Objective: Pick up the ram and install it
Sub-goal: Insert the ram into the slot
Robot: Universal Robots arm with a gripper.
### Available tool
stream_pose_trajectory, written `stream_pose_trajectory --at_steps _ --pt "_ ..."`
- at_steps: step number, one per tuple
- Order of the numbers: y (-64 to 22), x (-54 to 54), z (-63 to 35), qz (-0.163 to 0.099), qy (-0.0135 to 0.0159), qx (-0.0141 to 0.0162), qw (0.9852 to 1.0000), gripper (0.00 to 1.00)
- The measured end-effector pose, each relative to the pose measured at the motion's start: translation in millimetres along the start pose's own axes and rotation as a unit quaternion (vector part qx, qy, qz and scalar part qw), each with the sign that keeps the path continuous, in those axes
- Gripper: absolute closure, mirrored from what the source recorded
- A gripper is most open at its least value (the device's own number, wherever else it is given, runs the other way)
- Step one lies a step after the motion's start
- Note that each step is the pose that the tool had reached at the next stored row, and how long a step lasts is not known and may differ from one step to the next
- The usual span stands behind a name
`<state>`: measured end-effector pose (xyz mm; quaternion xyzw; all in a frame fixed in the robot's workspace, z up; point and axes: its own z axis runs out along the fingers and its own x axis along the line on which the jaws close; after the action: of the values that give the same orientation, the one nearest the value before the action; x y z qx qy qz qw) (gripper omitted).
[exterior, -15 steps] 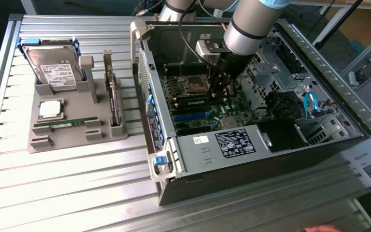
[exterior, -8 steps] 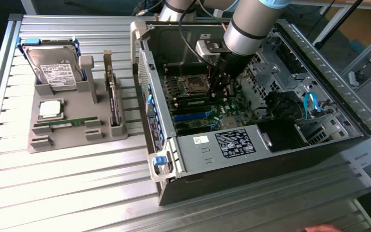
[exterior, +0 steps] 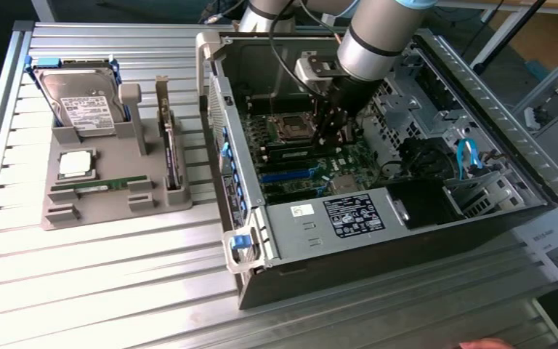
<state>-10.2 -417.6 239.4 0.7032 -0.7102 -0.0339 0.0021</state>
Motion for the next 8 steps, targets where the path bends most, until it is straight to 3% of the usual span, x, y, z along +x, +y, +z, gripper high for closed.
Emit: stream_pose_trajectory --at_steps 8 --pt "1.2 -1.0 -22.8 0.000 0.0000 0.0000 1.0000 0.81"
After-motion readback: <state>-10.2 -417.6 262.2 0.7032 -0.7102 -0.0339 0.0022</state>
